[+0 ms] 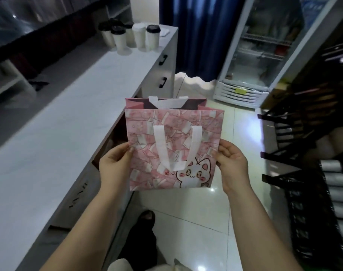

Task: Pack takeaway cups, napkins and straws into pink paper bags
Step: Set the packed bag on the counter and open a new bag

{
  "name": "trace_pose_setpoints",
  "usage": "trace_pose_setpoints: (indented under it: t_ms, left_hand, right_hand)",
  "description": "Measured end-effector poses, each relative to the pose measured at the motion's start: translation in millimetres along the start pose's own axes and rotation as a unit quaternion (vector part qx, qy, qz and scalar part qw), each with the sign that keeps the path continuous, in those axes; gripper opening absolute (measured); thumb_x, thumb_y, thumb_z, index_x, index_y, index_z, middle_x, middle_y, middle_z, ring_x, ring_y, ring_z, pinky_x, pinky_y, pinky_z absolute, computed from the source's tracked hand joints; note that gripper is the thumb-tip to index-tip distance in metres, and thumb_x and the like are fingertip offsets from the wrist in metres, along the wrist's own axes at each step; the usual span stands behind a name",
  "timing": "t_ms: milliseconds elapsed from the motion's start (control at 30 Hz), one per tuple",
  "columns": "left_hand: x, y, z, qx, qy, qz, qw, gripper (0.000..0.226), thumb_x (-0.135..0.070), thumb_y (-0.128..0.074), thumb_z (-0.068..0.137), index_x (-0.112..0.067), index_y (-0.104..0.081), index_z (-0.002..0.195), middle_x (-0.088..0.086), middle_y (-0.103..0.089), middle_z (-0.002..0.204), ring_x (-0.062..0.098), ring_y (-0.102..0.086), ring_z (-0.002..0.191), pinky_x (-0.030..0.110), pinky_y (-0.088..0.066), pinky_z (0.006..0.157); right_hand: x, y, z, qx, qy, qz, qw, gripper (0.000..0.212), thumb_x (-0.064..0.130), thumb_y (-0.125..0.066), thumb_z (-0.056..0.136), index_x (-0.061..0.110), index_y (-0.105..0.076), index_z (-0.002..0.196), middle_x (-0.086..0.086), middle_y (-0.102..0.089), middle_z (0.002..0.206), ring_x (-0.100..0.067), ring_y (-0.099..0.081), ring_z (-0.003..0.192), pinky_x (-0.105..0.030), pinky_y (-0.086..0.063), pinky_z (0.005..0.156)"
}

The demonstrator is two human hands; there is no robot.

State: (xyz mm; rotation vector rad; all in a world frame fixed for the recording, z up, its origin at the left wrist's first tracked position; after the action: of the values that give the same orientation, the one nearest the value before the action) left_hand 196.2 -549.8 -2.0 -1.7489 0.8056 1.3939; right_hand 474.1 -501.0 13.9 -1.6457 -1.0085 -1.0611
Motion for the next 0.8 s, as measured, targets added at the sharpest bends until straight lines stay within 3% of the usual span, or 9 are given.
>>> trace_pose_setpoints:
  t_ms: [167, 300, 433, 567, 633, 800]
  left_hand:
    - [-8, -23, 92, 0.016, -0.018, -0.003, 1.0, 0.015, -0.018, -0.069, 0.088, -0.021, -0.076, 0.102, 0.006, -0.075, 0.103, 0.026, -0.071, 0.099, 0.041, -0.056, 0.085]
    - [-27, -35, 191, -0.012, -0.047, -0.002, 0.999, 0.019, -0.011, -0.068, 0.089, -0.027, -0.077, 0.086, -0.006, -0.076, 0.09, 0.011, -0.073, 0.085, 0.023, -0.059, 0.069]
    - [-60, -40, 288, -0.01, -0.082, 0.023, 0.996, 0.02, -0.012, -0.067, 0.09, -0.031, -0.075, 0.088, -0.012, -0.076, 0.091, 0.006, -0.071, 0.086, 0.02, -0.058, 0.071]
    - [-83, -35, 377, -0.019, -0.089, 0.011, 0.996, 0.018, -0.01, -0.07, 0.087, -0.027, -0.076, 0.092, -0.003, -0.076, 0.094, 0.017, -0.072, 0.092, 0.036, -0.058, 0.084]
    - [-85, -28, 406, -0.048, -0.092, 0.02, 0.994, 0.019, -0.011, -0.071, 0.086, -0.028, -0.076, 0.093, -0.002, -0.076, 0.096, 0.019, -0.071, 0.094, 0.039, -0.057, 0.086]
    - [-85, -3, 457, -0.113, -0.118, 0.066, 0.984, 0.038, -0.017, -0.076, 0.082, -0.054, -0.072, 0.08, -0.016, -0.073, 0.093, 0.005, -0.068, 0.09, 0.015, -0.051, 0.071]
  right_hand:
    - [12, -41, 63, 0.009, 0.025, -0.046, 0.999, 0.032, -0.01, -0.063, 0.085, 0.009, -0.066, 0.11, -0.003, -0.075, 0.094, -0.016, -0.071, 0.083, -0.026, -0.056, 0.064]
    - [15, -112, 124, 0.048, 0.047, -0.1, 0.993, 0.035, -0.012, -0.057, 0.086, 0.018, -0.068, 0.101, 0.001, -0.076, 0.092, -0.013, -0.071, 0.084, -0.026, -0.057, 0.069]
    - [36, -187, 189, 0.054, 0.077, -0.115, 0.989, 0.035, -0.009, -0.059, 0.087, 0.023, -0.068, 0.098, 0.006, -0.076, 0.09, -0.009, -0.071, 0.082, -0.022, -0.056, 0.065]
    - [51, -257, 249, 0.069, 0.112, -0.115, 0.985, 0.037, -0.011, -0.058, 0.087, 0.024, -0.066, 0.098, 0.009, -0.075, 0.089, -0.005, -0.07, 0.083, -0.017, -0.054, 0.066]
    - [49, -289, 271, 0.075, 0.117, -0.119, 0.983, 0.039, -0.013, -0.057, 0.086, 0.025, -0.066, 0.095, 0.012, -0.075, 0.086, -0.001, -0.07, 0.079, -0.015, -0.053, 0.065]
    - [40, -355, 325, 0.094, 0.129, -0.095, 0.983, 0.041, -0.013, -0.059, 0.086, 0.026, -0.068, 0.094, 0.012, -0.075, 0.086, -0.001, -0.07, 0.08, -0.013, -0.052, 0.064]
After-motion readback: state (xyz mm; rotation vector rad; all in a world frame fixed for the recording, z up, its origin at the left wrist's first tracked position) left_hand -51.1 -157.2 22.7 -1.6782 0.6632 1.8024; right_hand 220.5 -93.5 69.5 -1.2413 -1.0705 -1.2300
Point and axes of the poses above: each hand's wrist, its own z-axis towards the middle knuckle, its own y-axis out of the back of the hand, x = y × z, the point moved 3 cm from there along z, towards the middle knuckle
